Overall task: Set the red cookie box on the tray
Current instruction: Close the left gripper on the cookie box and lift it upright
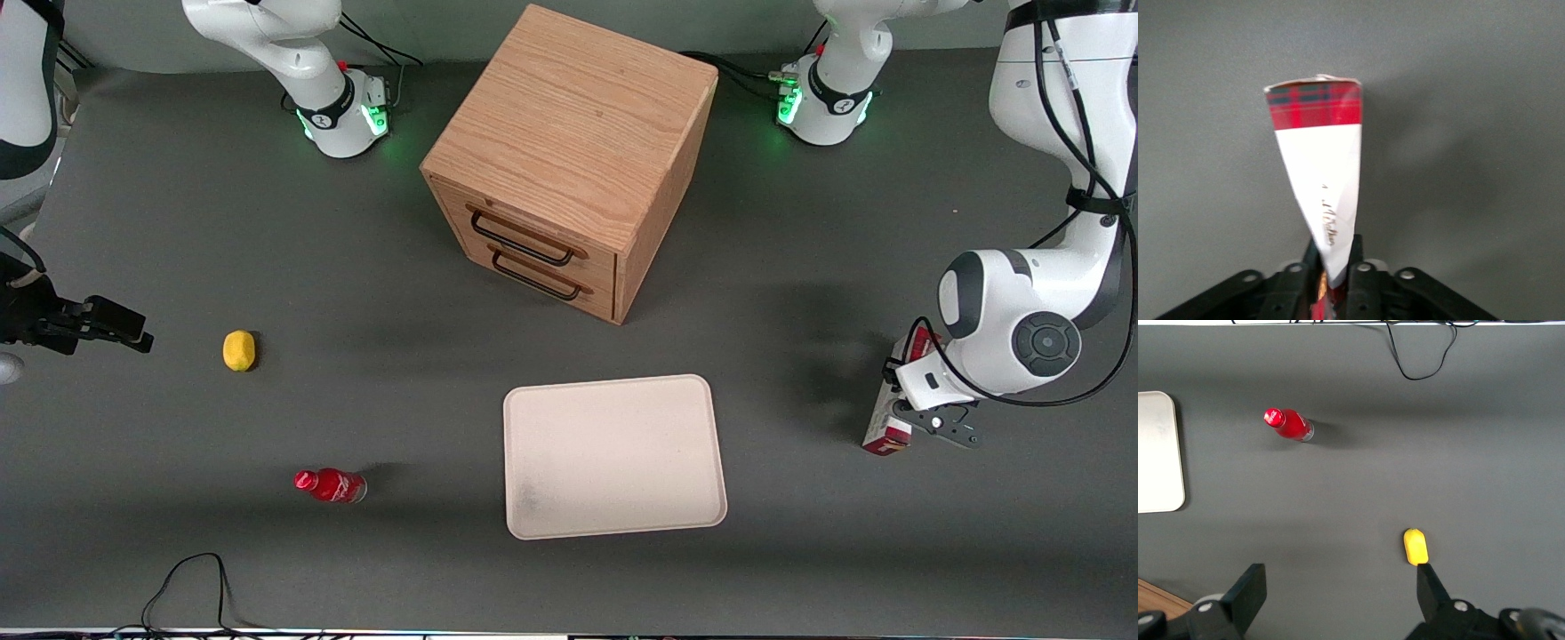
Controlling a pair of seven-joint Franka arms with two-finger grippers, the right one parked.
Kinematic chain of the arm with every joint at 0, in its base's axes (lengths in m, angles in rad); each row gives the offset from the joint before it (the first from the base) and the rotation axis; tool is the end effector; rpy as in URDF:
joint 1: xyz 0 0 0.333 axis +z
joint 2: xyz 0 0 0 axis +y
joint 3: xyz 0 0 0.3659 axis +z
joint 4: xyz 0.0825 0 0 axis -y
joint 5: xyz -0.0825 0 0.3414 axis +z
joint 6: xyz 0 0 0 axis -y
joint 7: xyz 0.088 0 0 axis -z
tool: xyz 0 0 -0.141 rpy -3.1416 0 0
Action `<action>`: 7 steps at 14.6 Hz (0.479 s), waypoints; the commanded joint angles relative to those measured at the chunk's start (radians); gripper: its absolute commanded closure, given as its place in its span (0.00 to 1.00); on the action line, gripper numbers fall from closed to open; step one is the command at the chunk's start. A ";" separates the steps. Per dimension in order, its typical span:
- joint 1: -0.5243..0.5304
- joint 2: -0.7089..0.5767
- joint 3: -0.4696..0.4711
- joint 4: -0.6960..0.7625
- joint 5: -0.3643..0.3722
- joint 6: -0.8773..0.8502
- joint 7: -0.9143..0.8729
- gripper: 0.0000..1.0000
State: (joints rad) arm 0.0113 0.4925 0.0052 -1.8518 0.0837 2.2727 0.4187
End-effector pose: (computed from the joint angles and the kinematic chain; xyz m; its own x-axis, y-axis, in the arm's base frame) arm 0.6253 0.0143 0.2901 0.8932 -0.4401 -0.0923 -0.4441 -0.8956 -0.0271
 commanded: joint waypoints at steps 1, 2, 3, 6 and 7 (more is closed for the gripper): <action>0.000 -0.015 -0.004 -0.011 0.011 -0.005 -0.024 1.00; -0.001 -0.020 -0.004 -0.003 0.008 -0.012 -0.027 1.00; -0.002 -0.031 -0.004 0.002 0.004 -0.018 -0.029 1.00; -0.010 -0.081 -0.004 0.112 -0.002 -0.193 -0.098 1.00; -0.011 -0.087 -0.008 0.187 -0.016 -0.288 -0.115 1.00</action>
State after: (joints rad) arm 0.0105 0.4593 0.0013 -1.7770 0.0794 2.1567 0.3550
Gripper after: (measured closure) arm 0.974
